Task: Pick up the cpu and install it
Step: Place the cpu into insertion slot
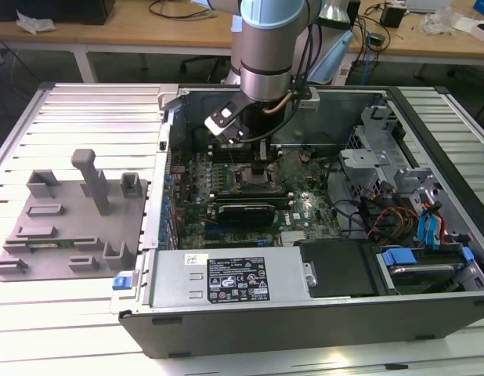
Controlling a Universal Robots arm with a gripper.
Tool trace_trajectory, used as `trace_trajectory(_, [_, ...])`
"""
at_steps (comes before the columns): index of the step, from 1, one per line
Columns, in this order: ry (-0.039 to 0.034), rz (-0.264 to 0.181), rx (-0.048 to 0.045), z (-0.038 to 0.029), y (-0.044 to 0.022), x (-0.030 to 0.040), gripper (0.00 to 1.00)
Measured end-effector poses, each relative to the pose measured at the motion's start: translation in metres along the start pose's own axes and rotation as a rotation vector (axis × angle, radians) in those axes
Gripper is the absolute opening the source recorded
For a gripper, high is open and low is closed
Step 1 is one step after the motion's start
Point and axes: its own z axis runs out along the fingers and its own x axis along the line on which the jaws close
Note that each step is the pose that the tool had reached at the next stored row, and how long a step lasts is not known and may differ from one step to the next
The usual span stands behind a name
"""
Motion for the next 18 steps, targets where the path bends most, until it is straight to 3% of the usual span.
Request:
trace_trajectory(2, [0.0, 0.0, 0.0, -0.0002, 0.0, 0.0, 0.11])
trace_trajectory(18, [0.0, -0.005, 0.0, 0.0054, -0.0013, -0.0012, 0.11])
